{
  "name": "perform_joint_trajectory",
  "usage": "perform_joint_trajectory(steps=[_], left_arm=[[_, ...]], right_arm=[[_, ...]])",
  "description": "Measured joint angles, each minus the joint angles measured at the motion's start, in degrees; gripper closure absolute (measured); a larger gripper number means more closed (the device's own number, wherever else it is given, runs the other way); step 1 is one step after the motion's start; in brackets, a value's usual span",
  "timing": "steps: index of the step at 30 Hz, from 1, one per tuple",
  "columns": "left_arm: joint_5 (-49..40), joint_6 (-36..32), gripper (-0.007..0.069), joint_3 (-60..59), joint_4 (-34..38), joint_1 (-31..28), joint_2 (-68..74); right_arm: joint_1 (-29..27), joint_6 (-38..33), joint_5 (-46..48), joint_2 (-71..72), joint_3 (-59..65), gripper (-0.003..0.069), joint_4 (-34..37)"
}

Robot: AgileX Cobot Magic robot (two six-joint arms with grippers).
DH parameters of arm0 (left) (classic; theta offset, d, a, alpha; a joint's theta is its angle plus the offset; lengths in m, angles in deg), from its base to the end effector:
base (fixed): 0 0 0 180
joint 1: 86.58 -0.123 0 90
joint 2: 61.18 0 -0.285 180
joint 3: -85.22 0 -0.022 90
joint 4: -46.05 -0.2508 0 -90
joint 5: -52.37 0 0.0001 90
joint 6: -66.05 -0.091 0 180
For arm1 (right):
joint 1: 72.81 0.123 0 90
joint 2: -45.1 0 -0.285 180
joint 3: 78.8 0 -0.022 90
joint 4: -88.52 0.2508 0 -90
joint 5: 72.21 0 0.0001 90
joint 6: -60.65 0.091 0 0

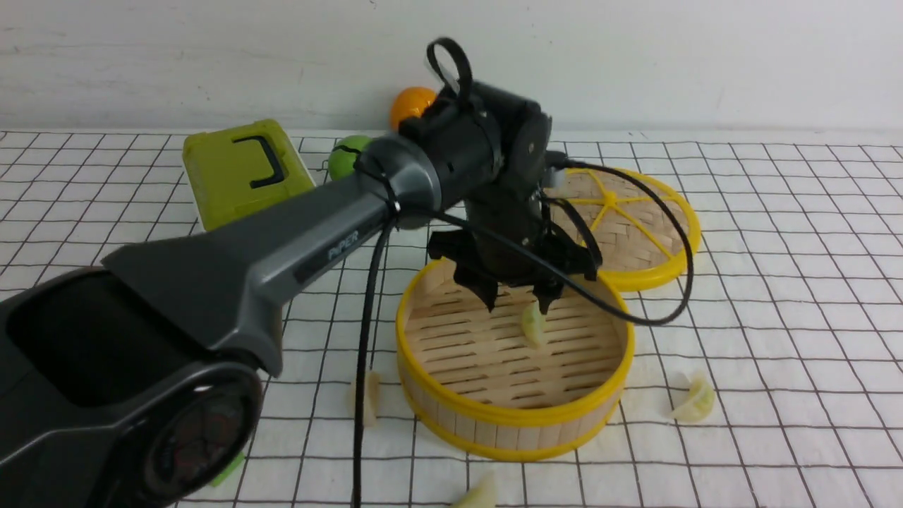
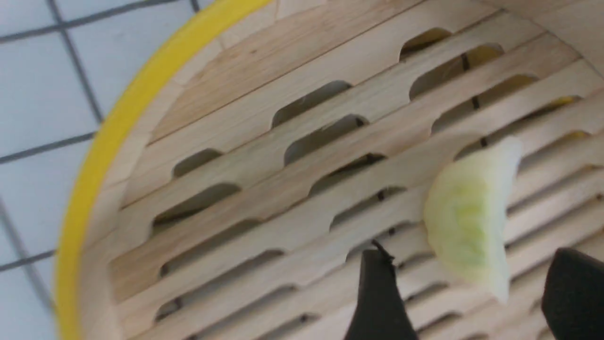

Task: Put the dumplings into the steamer on the table with the white tablecloth.
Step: 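Place the dumpling into the bamboo steamer basket with the left gripper, then reach for and grasp a dumpling on the table with the left gripper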

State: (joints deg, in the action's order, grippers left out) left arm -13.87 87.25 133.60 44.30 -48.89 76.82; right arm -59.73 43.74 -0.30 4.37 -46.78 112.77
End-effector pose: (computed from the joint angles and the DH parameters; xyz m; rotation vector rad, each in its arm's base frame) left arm 0.3969 -0.3034 0.2543 0.4028 2.7192 -0.2523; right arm 0.0575 0.0499 0.3373 -0.6347 2.3854 0.5300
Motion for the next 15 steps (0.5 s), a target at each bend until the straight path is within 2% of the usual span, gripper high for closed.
perform_joint_trajectory(steps=[2,6,10,15], left_arm=[[-3.24,-1.31,0.0151,0.29,-2.95,0.00,-4.42],[-4.12,-1.44,0.0151,-2.53,-7.58,-0.15,-11.34],[-4.12,1.40,0.0151,-15.86,-8.89,-2.23,-22.63],[4.00,5.20,0.0149,-37.47,-6.26,-7.19,-33.81]], right_arm=[[0.00,0.00,-0.22,0.00,0.00,0.0638,-0.01],[0.00,0.00,-1.48,0.00,0.00,0.0636,-0.01],[0.00,0.00,-3.08,0.00,0.00,0.0631,-0.01],[0.00,0.00,-3.12,0.00,0.00,0.0627,-0.01]])
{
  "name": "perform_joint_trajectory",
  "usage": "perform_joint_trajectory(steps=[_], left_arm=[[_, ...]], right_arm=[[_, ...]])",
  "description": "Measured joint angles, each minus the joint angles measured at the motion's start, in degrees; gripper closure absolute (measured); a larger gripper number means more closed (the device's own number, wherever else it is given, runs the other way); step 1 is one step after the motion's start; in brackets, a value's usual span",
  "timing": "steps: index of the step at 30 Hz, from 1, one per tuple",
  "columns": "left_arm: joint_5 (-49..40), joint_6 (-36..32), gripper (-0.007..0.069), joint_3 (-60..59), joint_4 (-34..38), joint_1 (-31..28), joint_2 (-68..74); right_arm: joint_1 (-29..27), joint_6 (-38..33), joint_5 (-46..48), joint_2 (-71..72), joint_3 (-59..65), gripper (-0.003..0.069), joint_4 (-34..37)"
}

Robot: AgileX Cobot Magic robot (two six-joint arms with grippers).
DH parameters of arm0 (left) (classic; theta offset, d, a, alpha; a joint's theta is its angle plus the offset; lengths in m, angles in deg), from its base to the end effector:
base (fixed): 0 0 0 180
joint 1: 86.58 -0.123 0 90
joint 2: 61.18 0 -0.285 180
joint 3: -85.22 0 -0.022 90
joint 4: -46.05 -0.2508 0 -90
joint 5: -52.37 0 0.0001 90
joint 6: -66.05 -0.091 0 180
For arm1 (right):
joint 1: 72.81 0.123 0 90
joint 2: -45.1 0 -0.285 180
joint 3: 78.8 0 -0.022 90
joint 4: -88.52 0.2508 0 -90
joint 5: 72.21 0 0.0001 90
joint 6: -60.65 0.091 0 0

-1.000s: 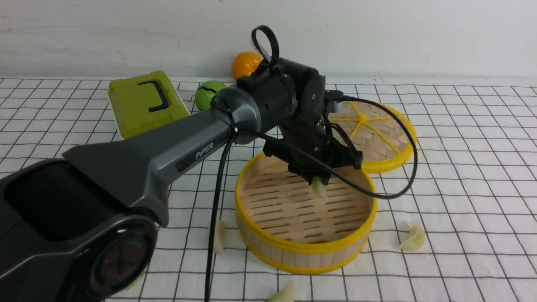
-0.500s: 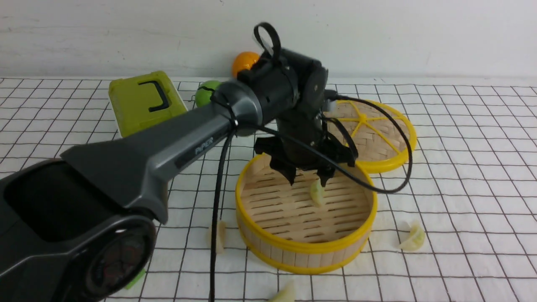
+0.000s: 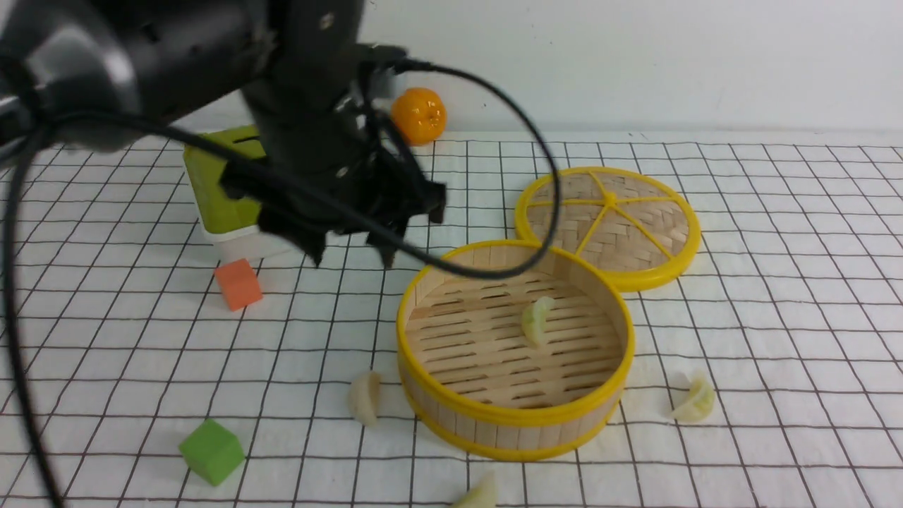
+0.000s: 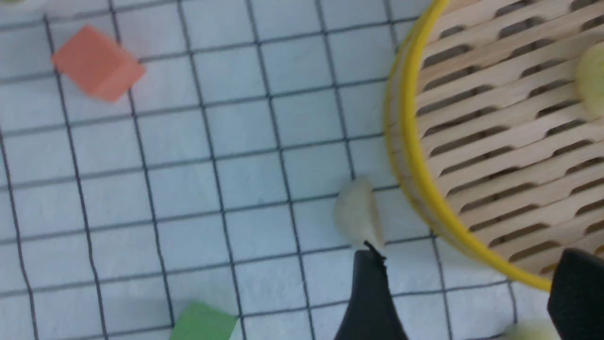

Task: Put the dumplings into the steamer on the table with the white tablecloth.
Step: 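Reach for and grasp a dumpling on the table with the left gripper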

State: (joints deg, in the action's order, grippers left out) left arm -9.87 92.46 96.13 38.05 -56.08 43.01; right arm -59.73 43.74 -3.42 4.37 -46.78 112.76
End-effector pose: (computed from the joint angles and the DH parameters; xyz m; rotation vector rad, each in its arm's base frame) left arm 0.3152 -0.1726 0.3248 0.1480 2.6956 -0.1154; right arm 0.0616 0.0501 0.3402 -0.6067 2.3385 0.5207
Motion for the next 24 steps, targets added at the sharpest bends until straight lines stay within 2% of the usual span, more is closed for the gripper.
perform_joint_trajectory(steps=[4,8,17,20,24], left_arm=[[7.60,0.89,0.0147,-13.70,2.13,-2.36,-3.92],[15.33,0.88,0.0148,-20.58,2.29,-2.95,-2.67],[24.36,0.88,0.0163,-20.69,2.62,-3.00,6.35],[25.60,0.88,0.0185,-20.63,2.62,-3.00,8.42],[28.30,0.92,0.0251,-20.51,3.58,-3.00,11.01]], right_arm=[[0.00,0.00,-0.95,0.00,0.00,0.0628,0.00],[0.00,0.00,-1.95,0.00,0.00,0.0628,0.00],[0.00,0.00,-1.59,0.00,0.00,0.0621,0.00],[0.00,0.00,-0.82,0.00,0.00,0.0619,0.00],[0.00,0.00,0.23,0.00,0.00,0.0618,0.00]])
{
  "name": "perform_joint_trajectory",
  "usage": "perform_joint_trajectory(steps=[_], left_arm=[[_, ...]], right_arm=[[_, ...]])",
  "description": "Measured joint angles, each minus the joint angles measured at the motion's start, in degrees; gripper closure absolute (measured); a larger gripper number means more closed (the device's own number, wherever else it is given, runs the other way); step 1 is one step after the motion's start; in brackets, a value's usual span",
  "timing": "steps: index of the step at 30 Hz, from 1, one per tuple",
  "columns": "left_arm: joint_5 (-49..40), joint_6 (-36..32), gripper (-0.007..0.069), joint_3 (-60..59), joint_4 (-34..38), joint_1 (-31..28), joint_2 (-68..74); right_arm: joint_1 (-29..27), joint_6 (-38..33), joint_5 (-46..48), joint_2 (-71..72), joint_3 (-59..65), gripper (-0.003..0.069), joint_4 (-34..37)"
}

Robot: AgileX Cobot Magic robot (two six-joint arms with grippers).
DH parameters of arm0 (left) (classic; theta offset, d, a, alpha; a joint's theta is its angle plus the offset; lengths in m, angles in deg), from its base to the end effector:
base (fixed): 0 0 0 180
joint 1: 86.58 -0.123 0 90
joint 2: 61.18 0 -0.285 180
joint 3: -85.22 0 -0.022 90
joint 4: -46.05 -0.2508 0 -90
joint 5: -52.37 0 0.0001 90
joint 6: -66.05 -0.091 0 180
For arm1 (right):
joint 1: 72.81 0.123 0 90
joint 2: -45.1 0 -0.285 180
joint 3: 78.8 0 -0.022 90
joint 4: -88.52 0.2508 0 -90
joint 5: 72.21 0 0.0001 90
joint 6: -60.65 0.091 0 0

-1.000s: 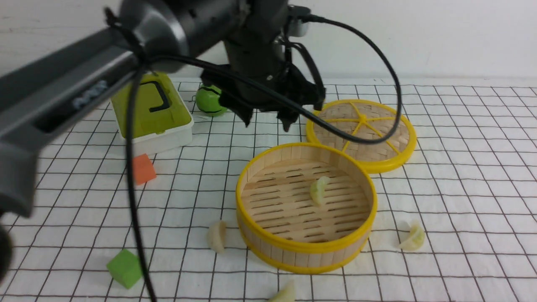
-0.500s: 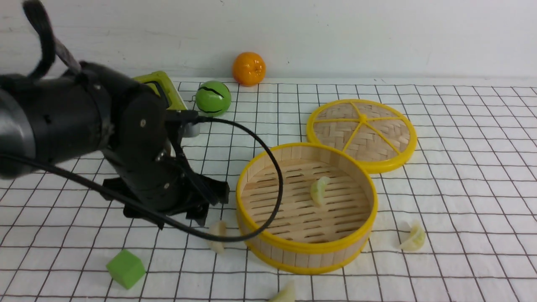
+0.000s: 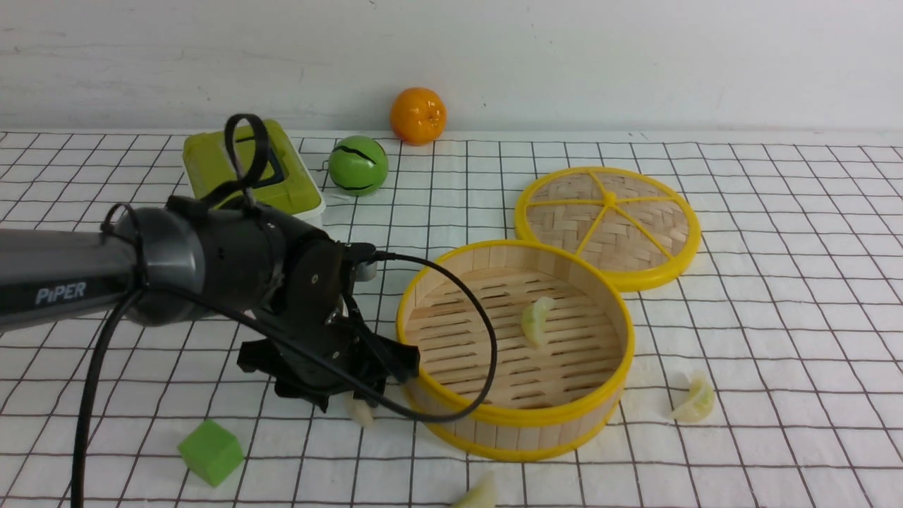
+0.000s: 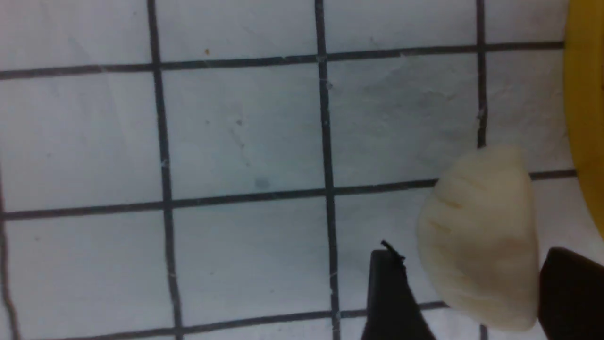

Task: Put the dumplings into the steamer on the table with the white tablecloth.
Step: 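Reach for and grasp a dumpling on the table with the left gripper, then place the dumpling into the bamboo steamer basket with the left gripper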

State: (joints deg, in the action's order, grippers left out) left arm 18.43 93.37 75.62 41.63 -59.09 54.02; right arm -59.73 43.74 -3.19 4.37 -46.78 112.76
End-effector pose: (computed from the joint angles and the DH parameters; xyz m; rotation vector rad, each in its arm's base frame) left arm 0.3326 -0.1686 0.1711 0.0819 2.7810 -0.1722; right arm 0.0613 0.0501 0.3400 -0.6088 2.3420 0.5213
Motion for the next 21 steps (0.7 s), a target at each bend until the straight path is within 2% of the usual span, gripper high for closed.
perform_joint_trajectory(steps=[6,7,13,17,20,21], left_arm=[[0.73,0.07,0.0446,0.00,0.42,0.00,0.22],[0.73,0.07,0.0459,0.00,0.42,0.00,0.22],[-1.95,-1.73,0.0459,0.00,0.42,0.00,-1.21],[-5.31,-2.25,0.0459,0.60,0.71,0.00,-7.21],[-6.27,-3.32,0.0459,3.41,3.13,0.00,-12.30],[-6.76,-5.77,0.0459,6.78,6.81,0.00,-14.55]], right_arm=[[0.00,0.00,0.34,0.00,0.00,0.0618,0.00],[0.00,0.00,0.34,0.00,0.00,0.0618,0.00],[0.00,0.00,0.34,0.00,0.00,0.0609,0.00],[0.00,0.00,0.28,0.00,0.00,0.0608,0.00],[0.00,0.00,0.07,0.00,0.00,0.0606,0.00],[0.00,0.00,-0.46,0.00,0.00,0.0603,0.00]])
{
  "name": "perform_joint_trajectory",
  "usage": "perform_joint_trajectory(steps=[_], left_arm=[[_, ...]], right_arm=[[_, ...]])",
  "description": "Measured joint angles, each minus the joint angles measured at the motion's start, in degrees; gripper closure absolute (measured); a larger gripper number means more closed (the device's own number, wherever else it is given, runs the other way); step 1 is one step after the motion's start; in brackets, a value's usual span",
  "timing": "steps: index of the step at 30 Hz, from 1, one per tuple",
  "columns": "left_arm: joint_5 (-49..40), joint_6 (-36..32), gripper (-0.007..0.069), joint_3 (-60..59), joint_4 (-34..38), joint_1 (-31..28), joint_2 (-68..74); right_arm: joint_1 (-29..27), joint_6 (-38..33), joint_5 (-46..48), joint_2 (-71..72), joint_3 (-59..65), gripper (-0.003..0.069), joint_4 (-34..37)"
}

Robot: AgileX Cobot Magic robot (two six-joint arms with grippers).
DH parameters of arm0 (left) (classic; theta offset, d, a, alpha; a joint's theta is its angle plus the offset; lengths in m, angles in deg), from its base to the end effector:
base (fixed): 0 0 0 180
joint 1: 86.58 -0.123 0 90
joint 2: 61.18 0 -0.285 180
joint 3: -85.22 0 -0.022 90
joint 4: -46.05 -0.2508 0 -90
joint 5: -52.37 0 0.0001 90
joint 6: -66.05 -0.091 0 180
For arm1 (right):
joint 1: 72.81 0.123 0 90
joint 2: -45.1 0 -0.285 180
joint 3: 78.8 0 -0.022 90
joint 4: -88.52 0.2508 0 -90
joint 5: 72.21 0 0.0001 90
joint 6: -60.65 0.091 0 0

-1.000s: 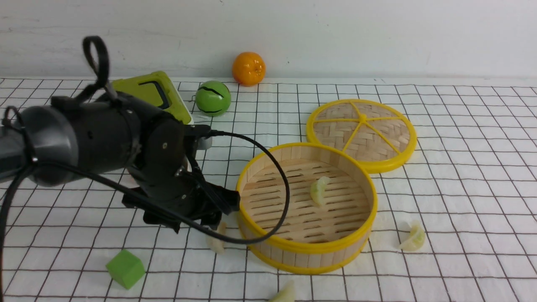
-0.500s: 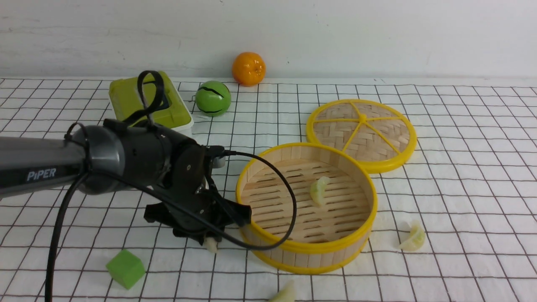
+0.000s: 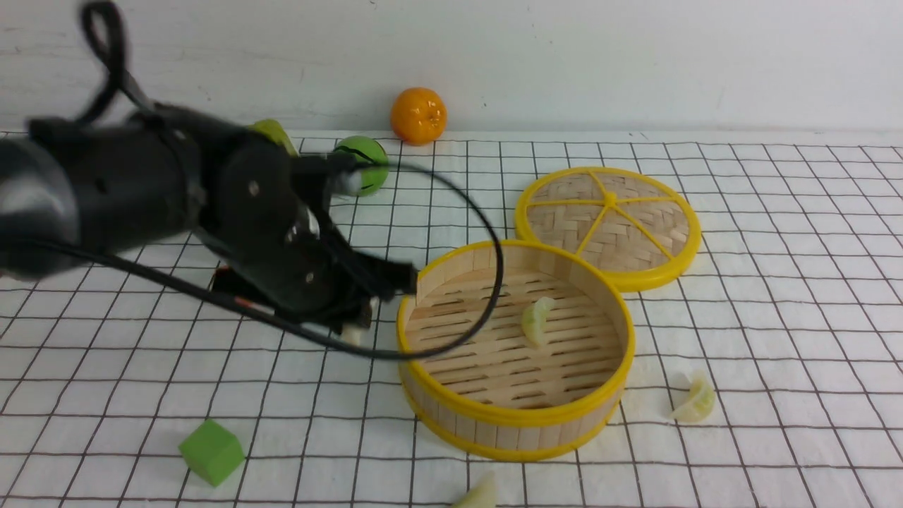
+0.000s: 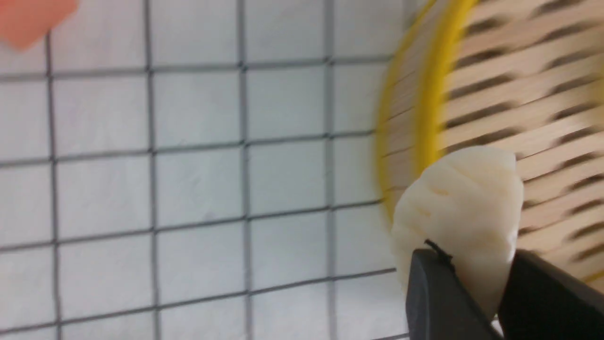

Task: Put the dumplings into the steamer on the table with the white tablecloth.
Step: 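Place the dumpling into the bamboo steamer basket with the left gripper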

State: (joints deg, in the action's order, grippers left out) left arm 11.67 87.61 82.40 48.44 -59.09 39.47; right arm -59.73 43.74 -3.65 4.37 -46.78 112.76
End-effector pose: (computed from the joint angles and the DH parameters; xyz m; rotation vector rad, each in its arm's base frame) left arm 0.3137 -0.1660 0.2923 0.1033 2.5586 -0.3872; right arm 0.0619 0.0501 0.3404 -0.6047 2.3351 0.5200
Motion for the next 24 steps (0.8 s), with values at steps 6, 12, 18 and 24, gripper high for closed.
perform_joint_trajectory(steps=[6,12,18,24], left_arm=[[-3.52,-10.63,0.0459,10.15,16.05,0.00,2.95],[-7.11,-15.36,0.0459,17.78,22.39,0.00,15.60],[-6.98,-15.42,0.0459,22.97,19.53,1.67,22.59],[-6.23,-5.71,0.0459,29.17,6.45,6.38,28.40]], right_arm=[[0.00,0.00,-2.02,0.00,0.00,0.0599,0.00],[0.00,0.00,-2.39,0.00,0.00,0.0592,0.00],[0.00,0.00,-1.92,0.00,0.00,0.0587,0.00],[0.00,0.00,-1.32,0.00,0.00,0.0579,-0.94]])
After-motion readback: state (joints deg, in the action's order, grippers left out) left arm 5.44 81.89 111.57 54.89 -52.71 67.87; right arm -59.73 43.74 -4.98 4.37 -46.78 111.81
